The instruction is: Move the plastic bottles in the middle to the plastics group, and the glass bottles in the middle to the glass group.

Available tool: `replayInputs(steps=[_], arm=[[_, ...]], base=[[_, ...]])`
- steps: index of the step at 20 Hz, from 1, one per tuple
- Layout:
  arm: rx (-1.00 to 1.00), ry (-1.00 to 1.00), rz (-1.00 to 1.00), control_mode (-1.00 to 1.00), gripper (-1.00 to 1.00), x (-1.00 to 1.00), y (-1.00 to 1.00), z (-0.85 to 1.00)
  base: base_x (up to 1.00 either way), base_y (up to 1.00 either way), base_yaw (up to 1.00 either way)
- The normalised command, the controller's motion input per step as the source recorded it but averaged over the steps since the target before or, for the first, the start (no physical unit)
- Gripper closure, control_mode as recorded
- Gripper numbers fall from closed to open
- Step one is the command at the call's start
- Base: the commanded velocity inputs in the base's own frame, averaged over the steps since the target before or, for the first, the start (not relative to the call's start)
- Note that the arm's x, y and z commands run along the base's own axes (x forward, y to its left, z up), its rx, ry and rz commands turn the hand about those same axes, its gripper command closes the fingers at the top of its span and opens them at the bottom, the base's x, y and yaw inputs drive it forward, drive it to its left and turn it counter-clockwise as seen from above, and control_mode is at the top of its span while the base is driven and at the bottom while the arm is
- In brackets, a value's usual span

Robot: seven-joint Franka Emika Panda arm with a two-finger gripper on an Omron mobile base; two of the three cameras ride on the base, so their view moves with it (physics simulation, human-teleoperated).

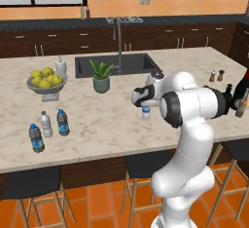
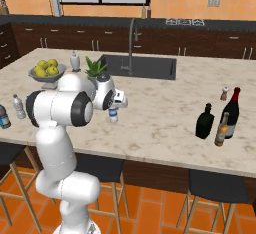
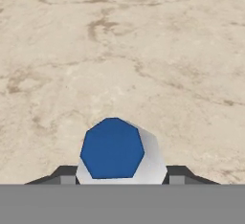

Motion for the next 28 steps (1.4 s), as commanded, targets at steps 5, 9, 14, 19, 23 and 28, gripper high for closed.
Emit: replayInputs(steps=[5, 9, 14, 19, 23, 28], arm=[[0.00, -0.02, 0.05, -1.00, 1.00, -0.33, 0.11, 0.18], [0.00, 0.00, 0.25, -1.00, 1.00, -0.41, 0.69, 0.35], [0.01, 0.00, 0.31, -1.00, 1.00, -0.27, 0.80, 0.17], [0.01, 0.00, 0.31, -1.00, 1.00, -0.31, 0.83, 0.06], [0.00, 0.00, 0.30, -1.00, 1.00, -0.31, 0.93, 0.00], [0.00, 0.00, 0.24, -1.00, 1.00, -0.13, 1.00, 0.00]], base=[[0.00, 0.00, 0.00], [0.00, 0.00, 0.00], [0.00, 0.00, 0.00], [0.00, 0.00, 0.00], [0.00, 0.00, 0.00], [0.00, 0.00, 0.00]])
